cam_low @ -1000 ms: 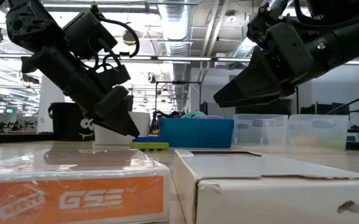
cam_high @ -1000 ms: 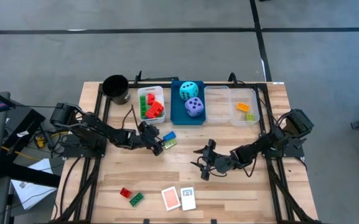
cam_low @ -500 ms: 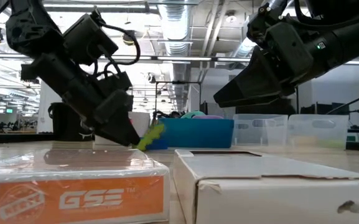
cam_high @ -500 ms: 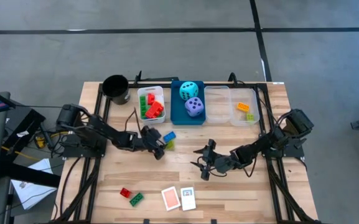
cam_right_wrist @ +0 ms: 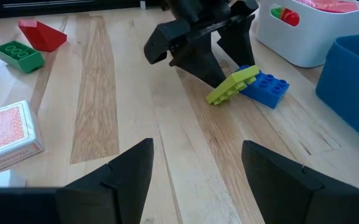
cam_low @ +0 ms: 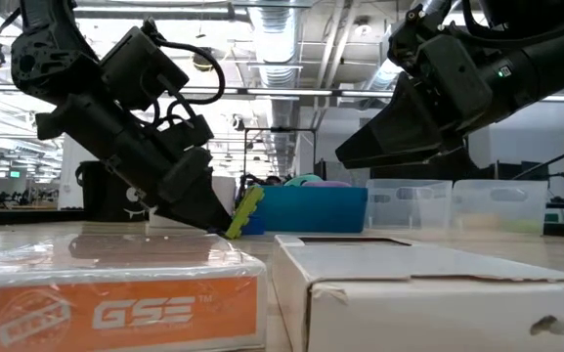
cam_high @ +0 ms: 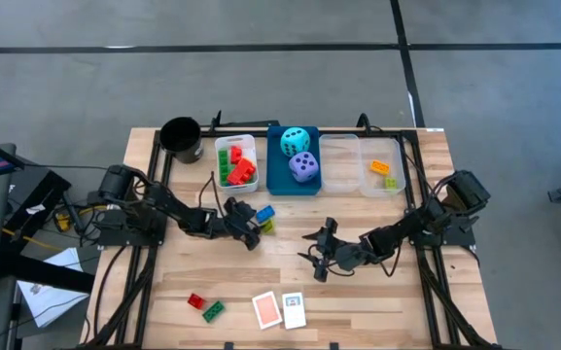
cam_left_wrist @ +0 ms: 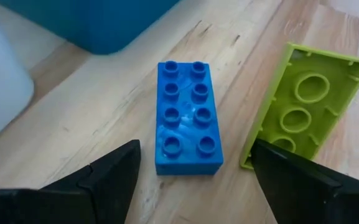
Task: Pick & Place Toys
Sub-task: Put the small blue game piece into the right transparent bin
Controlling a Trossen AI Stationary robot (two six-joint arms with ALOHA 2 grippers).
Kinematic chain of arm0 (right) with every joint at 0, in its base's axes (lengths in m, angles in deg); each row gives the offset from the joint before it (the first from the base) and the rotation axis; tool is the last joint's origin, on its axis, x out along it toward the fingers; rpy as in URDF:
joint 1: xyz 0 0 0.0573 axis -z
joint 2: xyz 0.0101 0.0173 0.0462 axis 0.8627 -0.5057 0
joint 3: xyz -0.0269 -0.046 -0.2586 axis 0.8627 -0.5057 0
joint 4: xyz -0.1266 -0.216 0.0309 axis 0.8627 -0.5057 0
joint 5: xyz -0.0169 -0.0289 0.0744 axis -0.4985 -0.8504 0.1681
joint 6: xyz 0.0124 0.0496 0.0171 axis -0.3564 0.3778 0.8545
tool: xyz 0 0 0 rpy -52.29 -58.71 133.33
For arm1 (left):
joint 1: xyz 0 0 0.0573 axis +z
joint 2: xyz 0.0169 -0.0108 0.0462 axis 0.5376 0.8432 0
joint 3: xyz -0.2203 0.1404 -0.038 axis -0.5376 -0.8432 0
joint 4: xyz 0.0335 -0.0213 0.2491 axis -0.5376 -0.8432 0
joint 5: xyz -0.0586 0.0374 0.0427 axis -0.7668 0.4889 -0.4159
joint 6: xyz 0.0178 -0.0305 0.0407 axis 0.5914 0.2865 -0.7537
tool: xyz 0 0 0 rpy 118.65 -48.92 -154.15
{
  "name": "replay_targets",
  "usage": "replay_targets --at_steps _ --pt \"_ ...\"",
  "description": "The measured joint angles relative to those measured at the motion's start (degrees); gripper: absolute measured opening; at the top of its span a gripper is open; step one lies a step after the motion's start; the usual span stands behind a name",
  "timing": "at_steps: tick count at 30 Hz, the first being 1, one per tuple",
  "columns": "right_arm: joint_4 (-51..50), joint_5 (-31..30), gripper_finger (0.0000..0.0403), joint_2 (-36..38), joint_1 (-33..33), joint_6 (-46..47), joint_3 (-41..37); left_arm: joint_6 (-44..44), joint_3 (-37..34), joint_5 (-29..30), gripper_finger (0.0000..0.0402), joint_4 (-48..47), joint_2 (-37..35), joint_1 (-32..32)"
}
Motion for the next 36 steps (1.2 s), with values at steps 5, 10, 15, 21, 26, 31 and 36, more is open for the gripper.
replay_targets --at_steps 5,10,15,21,26,31,36 --pt "0.0 0.0 0.024 0.0 0.0 0.3 0.0 -1.4 0.0 2.9 0.0296 -0.4 0.0 0.6" --pt "0.0 0.0 0.024 0.0 0.0 0.4 0.0 -1.5 0.0 4.5 0.0296 -0.5 0.0 2.0" --pt "0.0 0.0 0.024 0.0 0.0 0.4 0.0 -1.5 0.0 4.4 0.0294 -0.4 0.0 2.6" --pt "0.0 0.0 0.024 0.0 0.0 0.4 0.0 -1.5 0.0 1.2 0.0252 0.1 0.0 2.6" --pt "0.0 0.0 0.024 0.0 0.0 0.4 0.0 -1.5 0.0 -0.5 0.0181 0.2 -0.1 2.6" --pt "0.0 0.0 0.024 0.0 0.0 0.4 0.0 -1.4 0.1 -1.9 0.0135 0.3 -0.1 2.6" --pt "0.0 0.0 0.024 0.0 0.0 0.4 0.0 -1.4 0.1 -2.1 0.0136 0.3 -0.1 2.6"
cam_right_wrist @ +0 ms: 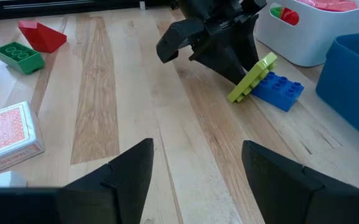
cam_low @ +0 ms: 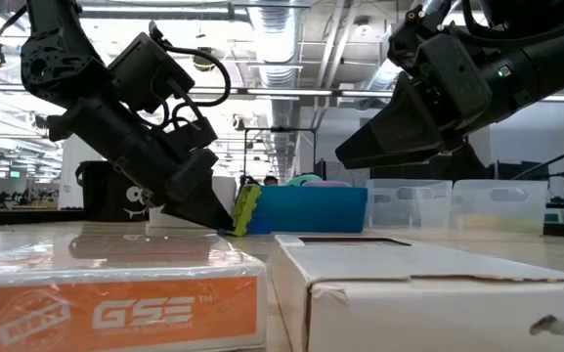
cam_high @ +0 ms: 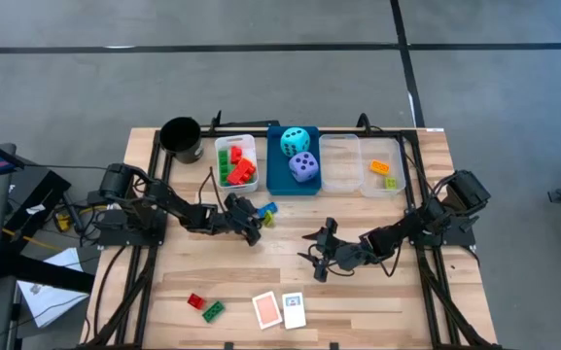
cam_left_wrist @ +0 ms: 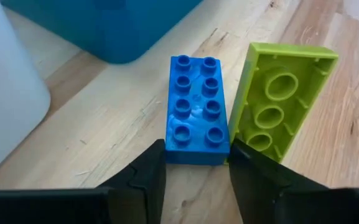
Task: Pick & Place Toys
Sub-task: Put the small blue game piece into the right transparent bin
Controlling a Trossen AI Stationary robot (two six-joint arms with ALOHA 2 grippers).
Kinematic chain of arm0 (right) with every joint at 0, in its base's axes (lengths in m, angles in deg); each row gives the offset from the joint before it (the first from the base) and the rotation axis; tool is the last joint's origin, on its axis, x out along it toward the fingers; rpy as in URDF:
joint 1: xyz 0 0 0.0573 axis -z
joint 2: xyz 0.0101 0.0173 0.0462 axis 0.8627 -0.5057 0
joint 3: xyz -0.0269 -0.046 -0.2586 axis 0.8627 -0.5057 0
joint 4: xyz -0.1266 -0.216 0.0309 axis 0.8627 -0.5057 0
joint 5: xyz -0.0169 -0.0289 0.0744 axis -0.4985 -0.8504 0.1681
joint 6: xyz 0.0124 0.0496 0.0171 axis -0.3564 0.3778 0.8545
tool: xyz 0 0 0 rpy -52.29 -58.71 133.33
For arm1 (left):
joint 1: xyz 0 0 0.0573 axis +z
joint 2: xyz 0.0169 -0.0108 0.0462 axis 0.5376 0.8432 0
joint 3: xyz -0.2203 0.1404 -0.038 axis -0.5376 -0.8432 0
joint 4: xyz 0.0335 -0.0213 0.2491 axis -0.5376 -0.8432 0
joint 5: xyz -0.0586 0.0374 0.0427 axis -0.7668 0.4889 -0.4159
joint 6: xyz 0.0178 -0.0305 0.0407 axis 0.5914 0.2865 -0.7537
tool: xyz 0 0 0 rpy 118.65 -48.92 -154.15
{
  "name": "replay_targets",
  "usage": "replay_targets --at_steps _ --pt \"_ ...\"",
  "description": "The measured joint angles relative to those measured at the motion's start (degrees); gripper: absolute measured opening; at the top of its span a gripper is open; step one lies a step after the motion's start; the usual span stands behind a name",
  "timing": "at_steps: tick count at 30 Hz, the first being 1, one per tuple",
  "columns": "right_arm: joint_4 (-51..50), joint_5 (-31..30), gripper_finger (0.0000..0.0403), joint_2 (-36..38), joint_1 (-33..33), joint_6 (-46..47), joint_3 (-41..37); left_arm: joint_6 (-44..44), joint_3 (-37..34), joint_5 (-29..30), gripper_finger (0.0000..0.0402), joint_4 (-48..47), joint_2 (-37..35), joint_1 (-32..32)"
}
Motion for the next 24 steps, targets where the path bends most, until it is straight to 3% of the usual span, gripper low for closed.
replay_targets --at_steps 4,8,19,24 --pt "0.0 0.0 0.024 0.0 0.0 0.0 0.0 -0.1 0.0 -0.4 0.0154 0.7 0.0 -0.3" --pt "0.0 0.0 0.024 0.0 0.0 0.0 0.0 -0.1 -0.1 -1.7 0.014 2.8 0.1 -1.0" --pt "0.0 0.0 0.024 0.0 0.0 -0.1 0.0 -0.1 -0.1 -9.3 0.0137 13.5 0.1 -2.6" --pt "0.2 0.0 0.024 0.0 -0.2 -4.5 0.0 0.2 -0.1 -16.0 0.0137 18.3 0.1 -3.7"
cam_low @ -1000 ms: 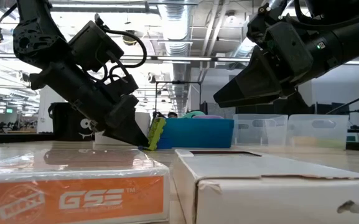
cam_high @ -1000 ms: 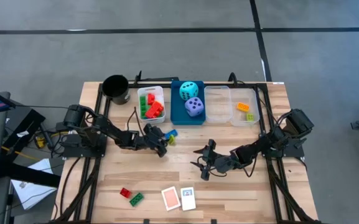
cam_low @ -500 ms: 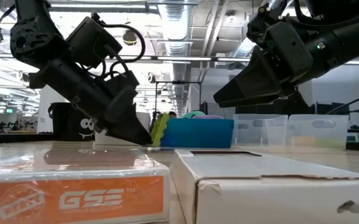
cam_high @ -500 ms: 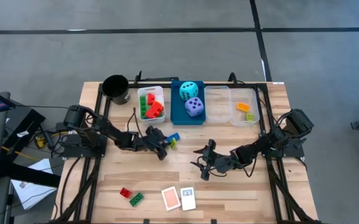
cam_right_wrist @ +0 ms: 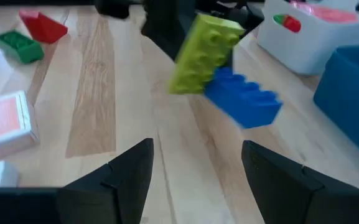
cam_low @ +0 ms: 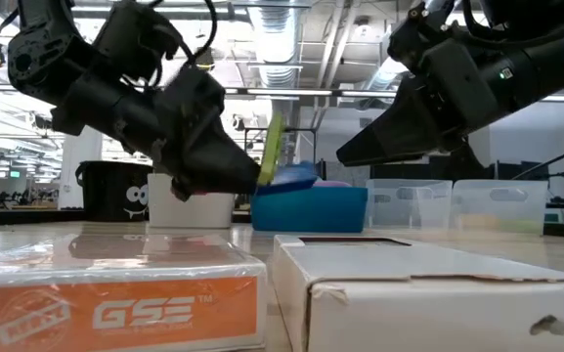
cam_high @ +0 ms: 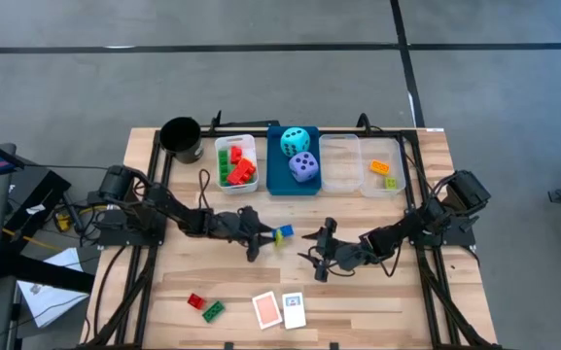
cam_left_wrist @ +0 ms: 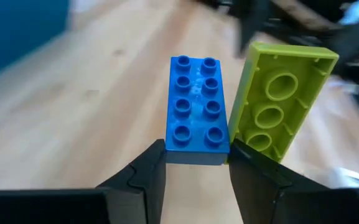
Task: Pick & Place Toys
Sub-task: Put the small blue game piece into the right transparent bin
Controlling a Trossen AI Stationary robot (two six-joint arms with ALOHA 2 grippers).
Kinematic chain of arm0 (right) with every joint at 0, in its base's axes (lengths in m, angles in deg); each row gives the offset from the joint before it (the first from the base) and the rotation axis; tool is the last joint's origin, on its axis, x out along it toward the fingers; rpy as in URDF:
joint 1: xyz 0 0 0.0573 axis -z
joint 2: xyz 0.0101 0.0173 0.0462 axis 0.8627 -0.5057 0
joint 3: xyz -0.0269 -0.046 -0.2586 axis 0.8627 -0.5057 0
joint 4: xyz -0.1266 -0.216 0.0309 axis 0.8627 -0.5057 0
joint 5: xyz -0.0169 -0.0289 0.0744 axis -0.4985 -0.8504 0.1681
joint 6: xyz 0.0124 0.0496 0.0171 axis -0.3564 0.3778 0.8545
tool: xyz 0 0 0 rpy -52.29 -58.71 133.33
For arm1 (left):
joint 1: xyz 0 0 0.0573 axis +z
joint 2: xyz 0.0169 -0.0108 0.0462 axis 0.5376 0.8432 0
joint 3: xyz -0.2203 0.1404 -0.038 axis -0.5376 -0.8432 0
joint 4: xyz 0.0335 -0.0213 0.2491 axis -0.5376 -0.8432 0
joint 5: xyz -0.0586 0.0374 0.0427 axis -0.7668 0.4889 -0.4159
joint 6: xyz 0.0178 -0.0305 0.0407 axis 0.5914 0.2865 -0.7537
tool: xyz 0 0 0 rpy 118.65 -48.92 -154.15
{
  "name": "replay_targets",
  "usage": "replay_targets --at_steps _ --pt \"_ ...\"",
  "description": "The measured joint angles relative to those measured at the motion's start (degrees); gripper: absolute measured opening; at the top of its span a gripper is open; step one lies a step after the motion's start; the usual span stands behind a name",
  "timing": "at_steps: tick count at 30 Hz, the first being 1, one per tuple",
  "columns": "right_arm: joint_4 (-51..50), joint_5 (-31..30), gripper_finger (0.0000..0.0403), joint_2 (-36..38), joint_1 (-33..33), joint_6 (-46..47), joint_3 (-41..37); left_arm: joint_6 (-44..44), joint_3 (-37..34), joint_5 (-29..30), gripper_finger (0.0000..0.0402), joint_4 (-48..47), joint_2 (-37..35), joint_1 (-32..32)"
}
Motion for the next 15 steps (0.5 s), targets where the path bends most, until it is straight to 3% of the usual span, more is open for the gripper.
replay_targets --at_steps 9,15 --pt "7.7 -0.4 0.024 0.0 -3.9 -22.4 0.0 4.9 0.0 -11.3 0.0138 4.7 0.0 -2.6" --pt "12.8 -0.4 0.024 0.0 -6.1 -31.2 0.0 6.4 0.1 -13.1 0.0139 8.3 0.0 -3.6"
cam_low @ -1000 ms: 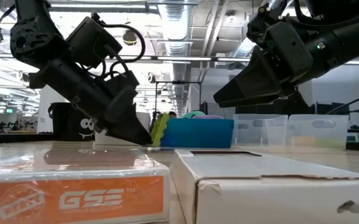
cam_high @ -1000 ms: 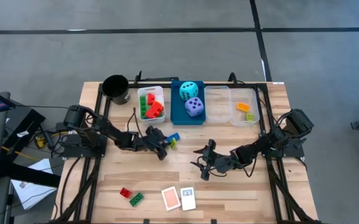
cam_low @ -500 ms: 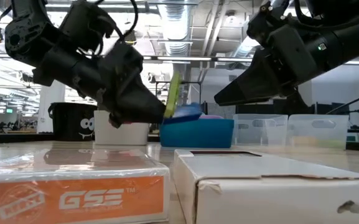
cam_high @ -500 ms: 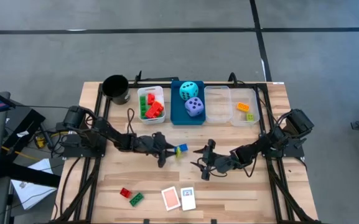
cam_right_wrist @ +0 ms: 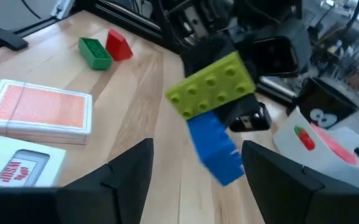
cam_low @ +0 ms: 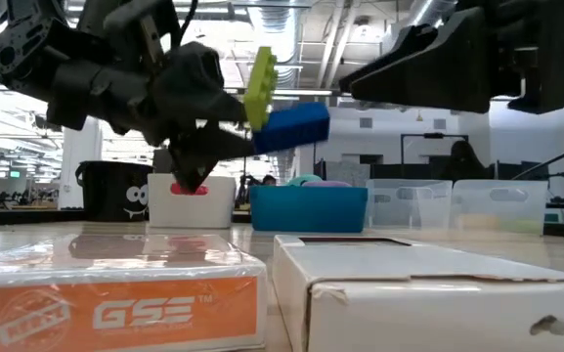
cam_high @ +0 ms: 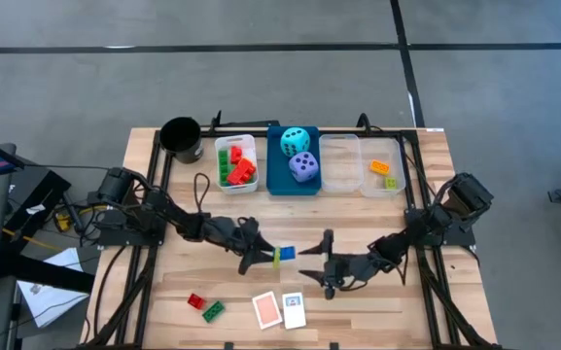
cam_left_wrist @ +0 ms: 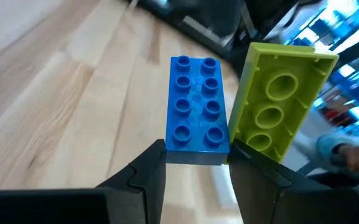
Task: Pick & Place Toys
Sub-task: Put the small blue game piece into the right transparent bin
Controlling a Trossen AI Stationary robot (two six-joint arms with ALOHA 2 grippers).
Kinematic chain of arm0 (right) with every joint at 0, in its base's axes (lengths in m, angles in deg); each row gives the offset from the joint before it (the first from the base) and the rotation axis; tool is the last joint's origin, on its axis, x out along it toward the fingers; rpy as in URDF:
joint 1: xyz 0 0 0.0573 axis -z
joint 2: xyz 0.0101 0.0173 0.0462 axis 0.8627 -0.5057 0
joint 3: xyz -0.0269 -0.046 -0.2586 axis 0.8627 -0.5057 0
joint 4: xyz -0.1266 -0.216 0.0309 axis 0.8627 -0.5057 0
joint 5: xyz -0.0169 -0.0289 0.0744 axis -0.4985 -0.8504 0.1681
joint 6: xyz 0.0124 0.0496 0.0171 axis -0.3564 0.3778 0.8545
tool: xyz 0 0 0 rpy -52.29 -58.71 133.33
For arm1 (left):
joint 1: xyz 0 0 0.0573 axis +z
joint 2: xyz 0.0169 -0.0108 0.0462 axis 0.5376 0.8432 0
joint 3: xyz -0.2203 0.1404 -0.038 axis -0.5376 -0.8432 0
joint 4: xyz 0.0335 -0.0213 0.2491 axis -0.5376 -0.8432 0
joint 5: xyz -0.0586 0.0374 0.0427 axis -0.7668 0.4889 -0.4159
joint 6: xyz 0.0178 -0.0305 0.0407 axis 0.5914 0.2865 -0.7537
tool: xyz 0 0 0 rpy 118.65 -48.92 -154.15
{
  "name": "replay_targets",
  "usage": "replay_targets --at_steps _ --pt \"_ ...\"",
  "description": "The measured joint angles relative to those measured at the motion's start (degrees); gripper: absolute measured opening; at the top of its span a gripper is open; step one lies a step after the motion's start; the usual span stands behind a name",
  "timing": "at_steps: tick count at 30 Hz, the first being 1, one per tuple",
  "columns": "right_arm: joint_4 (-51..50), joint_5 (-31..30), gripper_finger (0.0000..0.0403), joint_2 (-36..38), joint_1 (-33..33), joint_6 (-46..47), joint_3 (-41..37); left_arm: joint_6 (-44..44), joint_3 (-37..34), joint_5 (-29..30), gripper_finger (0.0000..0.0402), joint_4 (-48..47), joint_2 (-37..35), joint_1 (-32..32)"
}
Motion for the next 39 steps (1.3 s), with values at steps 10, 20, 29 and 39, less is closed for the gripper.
replay_targets --at_steps 10,20,29,39 --pt "0.5 -0.1 0.024 0.1 0.9 -0.1 0.0 0.2 3.0 -2.3 0.0139 2.0 0.0 -1.4" --pt "1.6 -1.4 0.024 0.1 1.1 0.0 0.0 0.1 4.7 -2.6 0.0139 -0.3 0.0 -2.3" --pt "2.4 -1.5 0.024 0.0 1.1 0.0 0.1 0.1 5.7 -2.6 0.0144 -0.7 0.0 -2.3" --pt "2.1 3.0 0.024 0.0 0.9 -0.4 3.1 -0.2 7.0 -2.5 0.0144 -2.4 0.0 -2.3"
